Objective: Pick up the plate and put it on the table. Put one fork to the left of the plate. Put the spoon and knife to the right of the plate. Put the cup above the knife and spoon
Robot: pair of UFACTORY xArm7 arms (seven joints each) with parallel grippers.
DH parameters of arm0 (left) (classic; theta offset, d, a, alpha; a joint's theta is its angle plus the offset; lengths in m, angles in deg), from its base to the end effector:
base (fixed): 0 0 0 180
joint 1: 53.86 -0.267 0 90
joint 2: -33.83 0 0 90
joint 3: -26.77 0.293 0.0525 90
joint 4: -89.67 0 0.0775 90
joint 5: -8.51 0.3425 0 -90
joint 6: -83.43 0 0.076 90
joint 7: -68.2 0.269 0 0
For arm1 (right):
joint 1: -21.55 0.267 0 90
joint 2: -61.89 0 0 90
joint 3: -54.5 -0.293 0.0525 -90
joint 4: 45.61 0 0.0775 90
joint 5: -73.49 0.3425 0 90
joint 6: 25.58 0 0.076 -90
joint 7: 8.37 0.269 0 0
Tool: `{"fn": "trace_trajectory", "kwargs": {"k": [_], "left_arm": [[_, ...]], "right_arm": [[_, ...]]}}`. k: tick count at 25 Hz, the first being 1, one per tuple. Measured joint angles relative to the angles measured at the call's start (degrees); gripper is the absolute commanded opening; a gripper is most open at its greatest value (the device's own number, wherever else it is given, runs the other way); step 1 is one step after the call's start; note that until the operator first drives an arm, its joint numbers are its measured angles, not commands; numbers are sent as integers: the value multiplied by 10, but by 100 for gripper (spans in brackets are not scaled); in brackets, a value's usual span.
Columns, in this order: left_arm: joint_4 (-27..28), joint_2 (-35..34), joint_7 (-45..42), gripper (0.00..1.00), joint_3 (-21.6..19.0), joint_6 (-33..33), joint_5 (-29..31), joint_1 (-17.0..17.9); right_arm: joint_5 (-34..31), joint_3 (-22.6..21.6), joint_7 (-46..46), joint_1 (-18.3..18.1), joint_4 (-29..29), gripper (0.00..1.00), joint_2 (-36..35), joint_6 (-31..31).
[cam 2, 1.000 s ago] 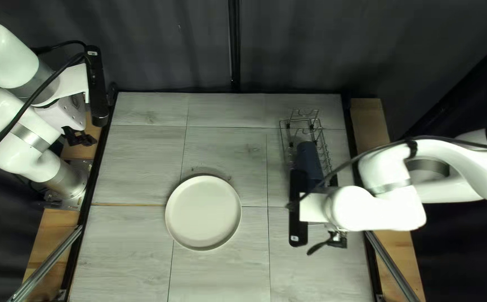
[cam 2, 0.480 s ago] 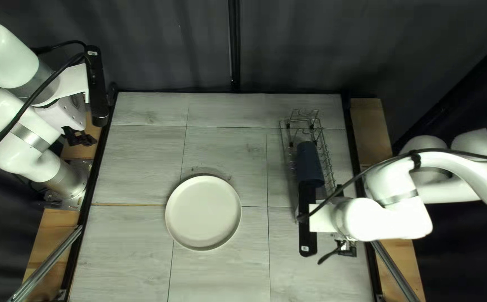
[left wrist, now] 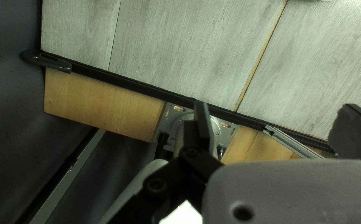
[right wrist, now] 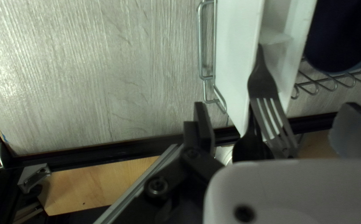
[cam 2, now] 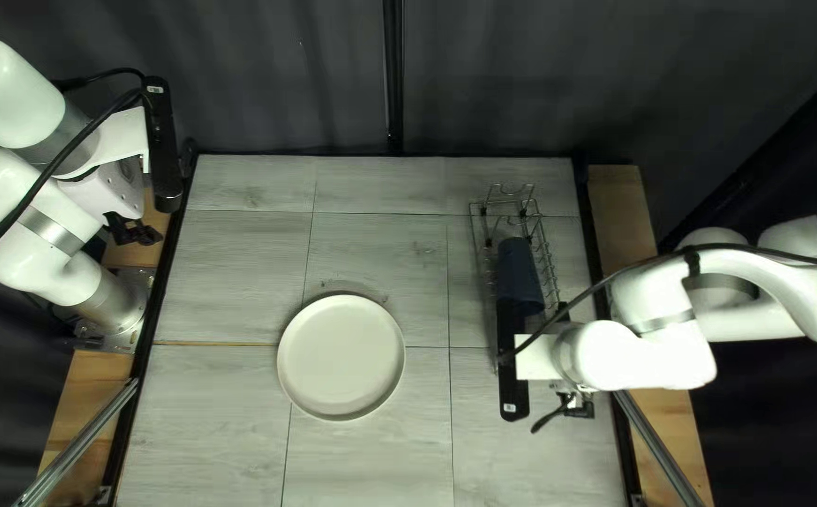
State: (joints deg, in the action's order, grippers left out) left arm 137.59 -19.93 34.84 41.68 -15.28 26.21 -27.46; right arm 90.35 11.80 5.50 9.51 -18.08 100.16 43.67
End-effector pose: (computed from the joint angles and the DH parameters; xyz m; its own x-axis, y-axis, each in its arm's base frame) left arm 0.2253 0.0386 0.3528 0.9429 0.3236 0.0787 0.3286 -0.9425 -0.0613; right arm 0.2274 0.1154 0.1410 0.9946 -0.0089 -0.1038 0.0133 -0.9775 0.2107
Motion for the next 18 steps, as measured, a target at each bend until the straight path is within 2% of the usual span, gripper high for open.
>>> {"fn": "trace_trajectory", "kwargs": {"k": [1,2,4,13,18], "left_arm": [[0,0,0,100,0,0,0,0],[0,0,0,100,0,0,0,0],[0,0,0,100,0,0,0,0],[0,0,0,100,0,0,0,0],[0,0,0,100,0,0,0,0]], "right_arm": [[0,0,0,0,0,98,0,0],[1,1,0,0,0,17,0,0],[2,1,0,0,-1,2,0,-1],[8,7,0,7,-12,0,16,1],[-4,11,4,4,26,0,19,38]]}}
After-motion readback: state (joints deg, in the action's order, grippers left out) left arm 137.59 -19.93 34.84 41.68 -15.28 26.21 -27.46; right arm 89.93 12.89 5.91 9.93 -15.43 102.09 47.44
